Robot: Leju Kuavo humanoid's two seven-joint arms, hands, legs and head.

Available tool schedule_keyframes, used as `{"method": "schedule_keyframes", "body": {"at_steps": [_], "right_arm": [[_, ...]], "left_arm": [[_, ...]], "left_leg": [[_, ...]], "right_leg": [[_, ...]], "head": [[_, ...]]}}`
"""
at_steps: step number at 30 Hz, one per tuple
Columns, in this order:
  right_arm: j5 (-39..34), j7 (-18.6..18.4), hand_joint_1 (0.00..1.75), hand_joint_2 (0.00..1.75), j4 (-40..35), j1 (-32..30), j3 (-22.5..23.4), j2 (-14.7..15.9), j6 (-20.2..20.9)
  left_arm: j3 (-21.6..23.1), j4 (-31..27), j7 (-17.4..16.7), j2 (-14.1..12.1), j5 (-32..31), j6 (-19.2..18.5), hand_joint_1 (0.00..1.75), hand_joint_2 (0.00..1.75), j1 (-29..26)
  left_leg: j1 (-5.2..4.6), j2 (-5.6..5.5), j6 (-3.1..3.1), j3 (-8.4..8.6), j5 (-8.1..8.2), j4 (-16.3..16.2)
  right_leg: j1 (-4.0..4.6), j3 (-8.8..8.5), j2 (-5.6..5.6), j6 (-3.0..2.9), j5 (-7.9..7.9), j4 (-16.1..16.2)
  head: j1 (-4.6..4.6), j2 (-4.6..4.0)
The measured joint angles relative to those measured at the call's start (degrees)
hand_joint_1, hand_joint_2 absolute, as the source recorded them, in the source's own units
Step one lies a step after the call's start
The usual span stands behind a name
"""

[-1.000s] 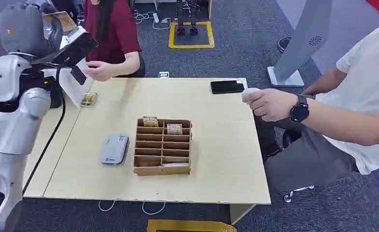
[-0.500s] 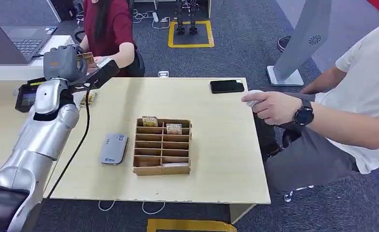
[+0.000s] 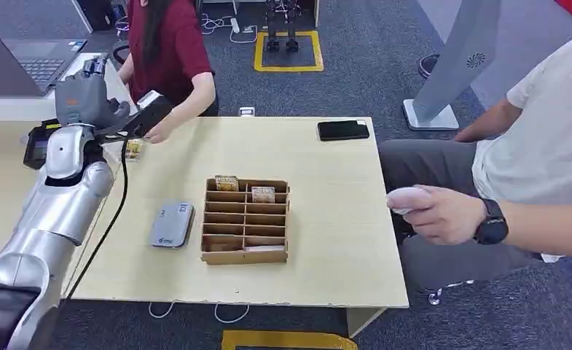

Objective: Pass the card to the sensor for recognition and then transmit it.

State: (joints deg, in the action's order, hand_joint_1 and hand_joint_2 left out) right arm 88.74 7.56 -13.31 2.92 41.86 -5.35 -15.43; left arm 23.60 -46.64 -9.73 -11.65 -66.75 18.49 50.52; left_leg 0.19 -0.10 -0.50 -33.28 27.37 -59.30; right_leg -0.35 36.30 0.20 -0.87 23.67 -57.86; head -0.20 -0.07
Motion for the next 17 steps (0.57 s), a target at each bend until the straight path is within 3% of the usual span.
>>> {"method": "schedule_keyframes", "body": {"at_steps": [14,17], "right_arm": [[-0.2,0.2,0.0,1.75,0.2,0.0,-0.2,0.3,0.0],[-0.3,0.2,0.0,1.75,0.2,-0.1,-0.2,0.5,-0.1]], "left_arm": [[-1.0,0.0,0.1,-0.6,0.4,0.0,0.0,1.75,-0.4],[-2.0,0.0,0.9,-1.7,1.7,0.0,0.0,1.75,-1.0]], "left_leg": [[0.0,-0.01,-0.01,-0.03,-0.01,0.0],[0.0,0.06,-0.01,0.01,-0.01,0.0]], "right_leg": [[0.0,0.0,-0.02,0.0,-0.01,0.0],[0.0,0.01,0.06,-0.01,-0.01,0.0]], "head": [[0.02,0.0],[0.0,0.0]]}}
